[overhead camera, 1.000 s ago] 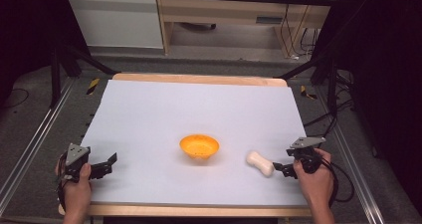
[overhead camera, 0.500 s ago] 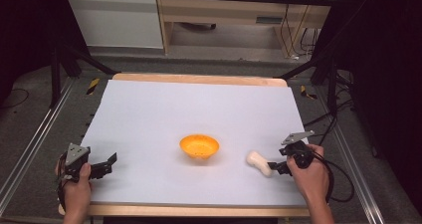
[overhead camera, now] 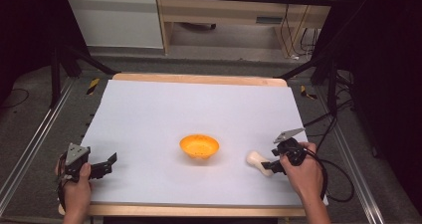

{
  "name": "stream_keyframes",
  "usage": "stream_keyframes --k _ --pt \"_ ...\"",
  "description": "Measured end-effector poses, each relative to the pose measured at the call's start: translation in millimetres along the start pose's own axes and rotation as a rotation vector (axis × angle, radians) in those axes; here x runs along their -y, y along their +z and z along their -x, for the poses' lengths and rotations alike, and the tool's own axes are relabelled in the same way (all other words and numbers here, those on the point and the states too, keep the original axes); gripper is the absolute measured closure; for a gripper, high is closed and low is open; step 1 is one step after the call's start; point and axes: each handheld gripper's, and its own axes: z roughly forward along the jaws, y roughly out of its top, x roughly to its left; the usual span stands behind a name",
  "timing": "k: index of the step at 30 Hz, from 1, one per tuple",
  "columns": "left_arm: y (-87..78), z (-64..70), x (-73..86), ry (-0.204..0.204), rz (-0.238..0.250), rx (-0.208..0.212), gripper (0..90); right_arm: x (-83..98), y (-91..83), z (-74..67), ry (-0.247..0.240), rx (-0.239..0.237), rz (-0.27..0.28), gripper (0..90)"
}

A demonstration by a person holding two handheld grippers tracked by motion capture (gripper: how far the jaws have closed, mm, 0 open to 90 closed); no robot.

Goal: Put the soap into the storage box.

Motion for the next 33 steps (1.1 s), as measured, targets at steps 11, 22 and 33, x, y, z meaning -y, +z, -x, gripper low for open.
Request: stream_keyframes --k 11,22,33 --pt "0.2 0.0 -0.1 0.001 -0.001 0.000 0.0 -8.8 10.4 -7.4 -0.004 -0.011 -0.041 35.8" --pt "0.3 0.0 -0.1 0.000 -0.002 0.000 0.0 -11.2 23.3 -10.7 0.002 -0.010 -0.092 42.8" --pt "0.4 0.0 -0.1 -0.004 -0.001 0.001 0.0 -9.8 31.2 -12.0 -0.008 0.002 -0.111 46.7"
